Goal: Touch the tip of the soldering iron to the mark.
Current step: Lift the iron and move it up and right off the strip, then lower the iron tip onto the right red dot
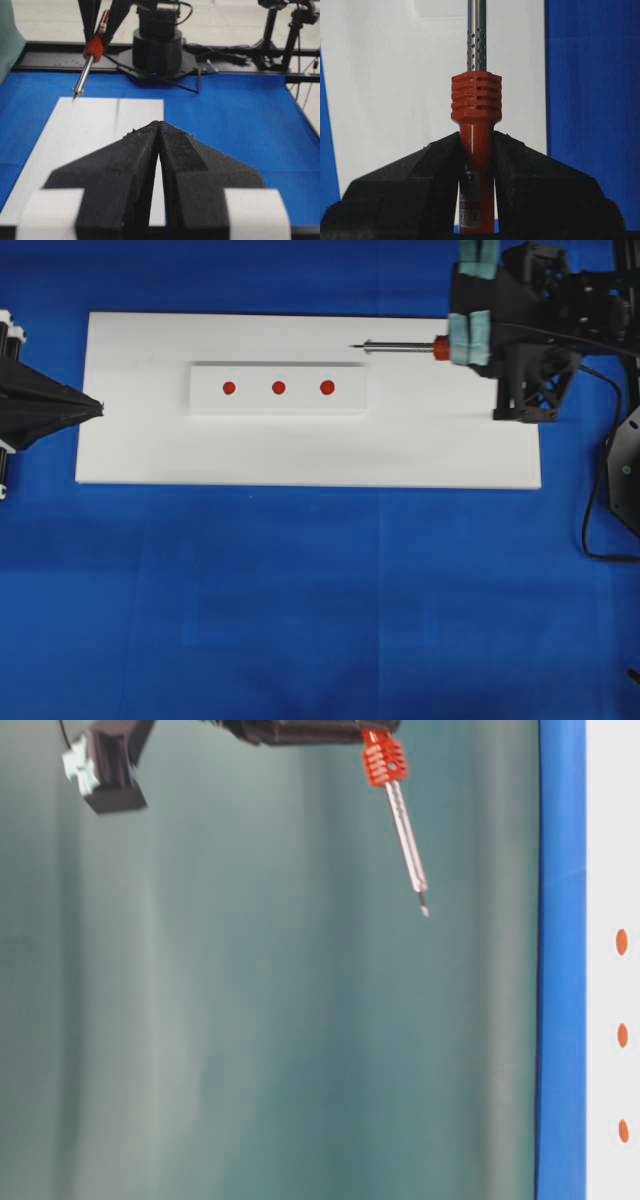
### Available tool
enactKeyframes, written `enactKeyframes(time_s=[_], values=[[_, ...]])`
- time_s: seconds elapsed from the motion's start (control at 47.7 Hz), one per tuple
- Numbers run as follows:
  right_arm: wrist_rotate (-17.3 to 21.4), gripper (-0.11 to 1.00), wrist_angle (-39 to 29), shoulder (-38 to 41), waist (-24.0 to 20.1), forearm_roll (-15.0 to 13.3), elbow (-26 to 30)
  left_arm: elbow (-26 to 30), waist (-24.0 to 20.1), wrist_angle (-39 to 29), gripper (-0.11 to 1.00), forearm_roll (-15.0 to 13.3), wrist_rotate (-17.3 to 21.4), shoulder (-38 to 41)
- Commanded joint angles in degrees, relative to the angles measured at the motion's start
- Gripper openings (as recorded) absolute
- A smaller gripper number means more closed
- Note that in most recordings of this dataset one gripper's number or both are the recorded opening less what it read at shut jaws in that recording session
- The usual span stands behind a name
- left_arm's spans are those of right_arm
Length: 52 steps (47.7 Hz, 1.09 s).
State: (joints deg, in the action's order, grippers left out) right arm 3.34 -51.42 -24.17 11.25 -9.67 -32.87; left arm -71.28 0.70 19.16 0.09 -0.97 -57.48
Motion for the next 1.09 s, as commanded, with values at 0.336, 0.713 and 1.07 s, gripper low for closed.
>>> enactKeyframes(time_s=[0.336,0.713,1.07], values=[[0.18,0.06,1.05,2.37,0.09,-0.09,1.14,0.44,0.0,0.09,0.02,0.0,0.0,0.18],[0.26,0.06,5.19,8.7,1.49,-0.09,0.88,0.09,0.0,0.09,0.02,0.0,0.0,0.18],[-0.18,0.06,11.07,15.47,2.37,0.97,-0.88,0.0,0.0,-0.09,0.02,0.0,0.0,0.18]])
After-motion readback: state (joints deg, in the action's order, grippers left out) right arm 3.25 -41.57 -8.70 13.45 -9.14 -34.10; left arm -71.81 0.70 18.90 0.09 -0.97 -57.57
